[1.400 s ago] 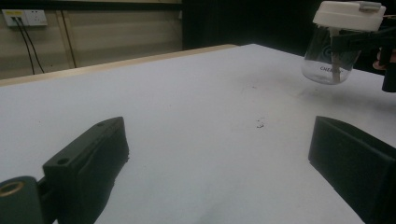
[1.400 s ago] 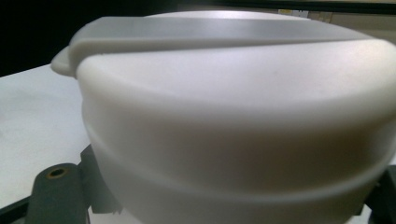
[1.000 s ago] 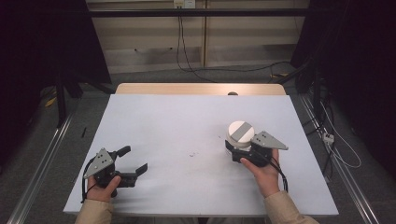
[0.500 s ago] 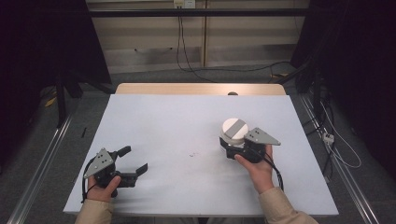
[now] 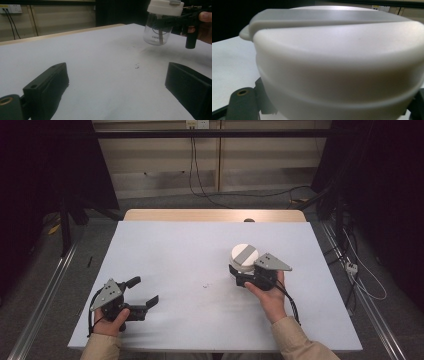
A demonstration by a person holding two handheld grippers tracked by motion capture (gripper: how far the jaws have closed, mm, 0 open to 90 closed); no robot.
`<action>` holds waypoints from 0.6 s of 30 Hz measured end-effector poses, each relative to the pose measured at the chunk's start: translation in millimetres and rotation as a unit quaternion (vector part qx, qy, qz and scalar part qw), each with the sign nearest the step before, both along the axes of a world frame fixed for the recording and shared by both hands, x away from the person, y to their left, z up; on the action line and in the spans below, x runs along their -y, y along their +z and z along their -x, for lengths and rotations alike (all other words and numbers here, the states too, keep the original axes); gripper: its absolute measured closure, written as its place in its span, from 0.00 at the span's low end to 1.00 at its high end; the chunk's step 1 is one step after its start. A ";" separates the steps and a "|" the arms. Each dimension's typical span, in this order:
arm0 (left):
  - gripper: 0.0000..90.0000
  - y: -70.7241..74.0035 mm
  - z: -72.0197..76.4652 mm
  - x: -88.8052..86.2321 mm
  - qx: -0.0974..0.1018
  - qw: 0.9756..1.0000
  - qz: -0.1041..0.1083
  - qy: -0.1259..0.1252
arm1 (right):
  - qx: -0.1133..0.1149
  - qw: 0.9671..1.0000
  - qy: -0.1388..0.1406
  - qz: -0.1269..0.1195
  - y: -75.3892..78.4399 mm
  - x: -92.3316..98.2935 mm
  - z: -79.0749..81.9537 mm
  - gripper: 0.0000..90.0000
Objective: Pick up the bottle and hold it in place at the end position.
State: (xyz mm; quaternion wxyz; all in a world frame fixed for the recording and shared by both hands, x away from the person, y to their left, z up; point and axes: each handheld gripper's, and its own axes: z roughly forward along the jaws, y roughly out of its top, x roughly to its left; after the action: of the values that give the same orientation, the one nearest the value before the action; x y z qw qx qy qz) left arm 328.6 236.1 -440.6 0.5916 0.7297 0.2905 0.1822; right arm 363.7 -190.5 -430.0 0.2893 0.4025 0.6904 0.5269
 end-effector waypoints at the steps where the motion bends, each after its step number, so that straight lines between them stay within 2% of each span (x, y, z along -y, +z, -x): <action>1: 0.05 -0.1 0.0 0.0 0.000 1.000 0.001 0.000 | 0.002 1.000 0.002 0.000 0.0 -0.5 -1.3 0.20; 18: 0.05 -0.4 0.0 1.4 -0.002 1.000 0.002 -0.003 | -0.001 1.000 0.005 0.005 -3.2 -14.3 -17.2 0.20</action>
State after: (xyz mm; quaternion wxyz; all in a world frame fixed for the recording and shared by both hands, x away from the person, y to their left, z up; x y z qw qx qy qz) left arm 328.6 234.7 -441.1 0.5928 0.7298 0.2901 0.1782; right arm 380.9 -176.2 -433.1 0.2877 0.3982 0.6954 0.5244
